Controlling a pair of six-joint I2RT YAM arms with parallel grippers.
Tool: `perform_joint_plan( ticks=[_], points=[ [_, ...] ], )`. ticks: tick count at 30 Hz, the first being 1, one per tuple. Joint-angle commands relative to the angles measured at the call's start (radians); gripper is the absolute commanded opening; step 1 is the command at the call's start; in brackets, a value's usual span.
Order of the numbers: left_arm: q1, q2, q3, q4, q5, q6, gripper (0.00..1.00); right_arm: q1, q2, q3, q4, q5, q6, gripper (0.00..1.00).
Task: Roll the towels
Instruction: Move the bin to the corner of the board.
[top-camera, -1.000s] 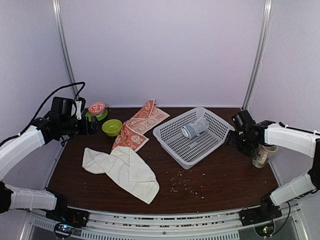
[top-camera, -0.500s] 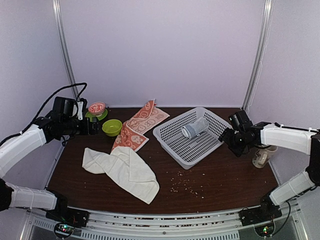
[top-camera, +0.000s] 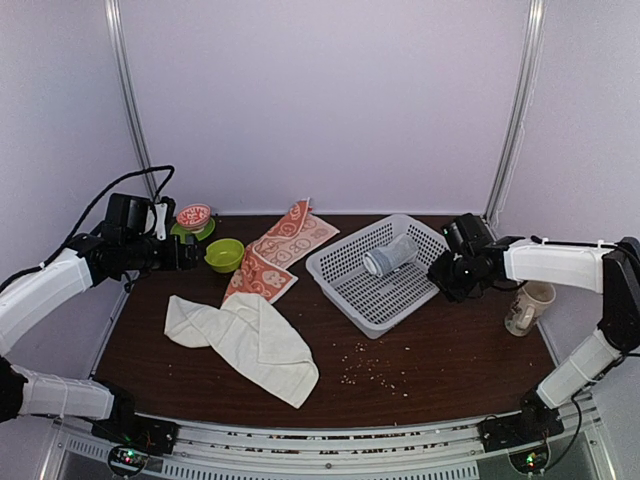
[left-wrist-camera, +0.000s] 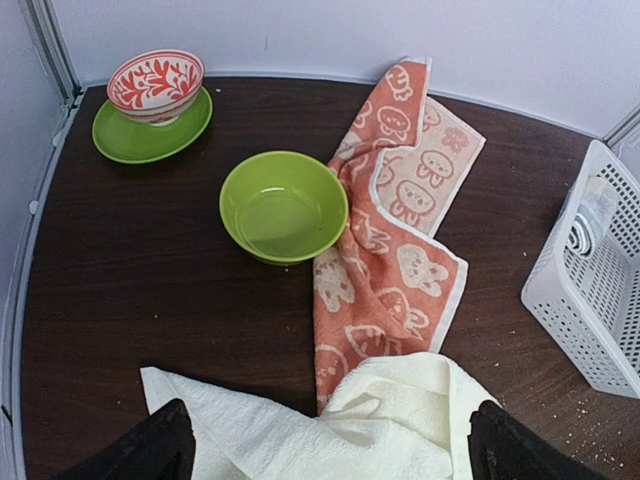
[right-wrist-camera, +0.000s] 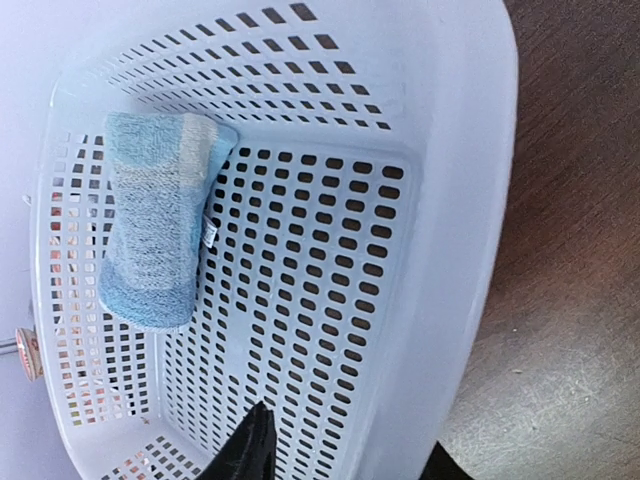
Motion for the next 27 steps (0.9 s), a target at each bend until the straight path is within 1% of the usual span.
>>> perform_joint_plan(
  ticks=[1,3,6,7,10,14,19,22,27],
  points=[
    [0.009,-0.002,0.031,0.015,0.020,-0.007,0.98,0.004,0.027,0.052,-0.018,0.038,0.018,0.38],
    [0.010,-0.002,0.031,0.015,0.019,-0.007,0.98,0.001,0.044,0.076,-0.023,0.047,0.026,0.36],
    [0.009,-0.001,0.030,0.015,0.018,-0.008,0.98,-0.001,0.072,0.110,-0.026,0.050,0.041,0.28],
    [0.009,0.000,0.030,0.015,0.017,-0.008,0.98,-0.001,0.084,0.123,-0.025,0.049,0.045,0.23],
    [0.009,0.000,0.030,0.015,0.019,-0.008,0.98,-0.003,0.105,0.147,-0.028,0.057,0.071,0.00],
    [0.009,0.005,0.030,0.015,0.022,-0.010,0.98,-0.019,0.105,0.151,-0.012,0.094,0.134,0.00],
    [0.010,0.016,0.032,0.015,0.030,-0.013,0.98,-0.054,0.104,0.181,-0.049,0.178,0.227,0.00],
    [0.009,0.022,0.033,0.015,0.035,-0.018,0.98,-0.065,0.098,0.189,-0.075,0.261,0.324,0.00],
    [0.009,0.030,0.030,0.015,0.041,-0.025,0.98,-0.089,0.122,0.189,-0.006,0.321,0.508,0.00]
  ],
)
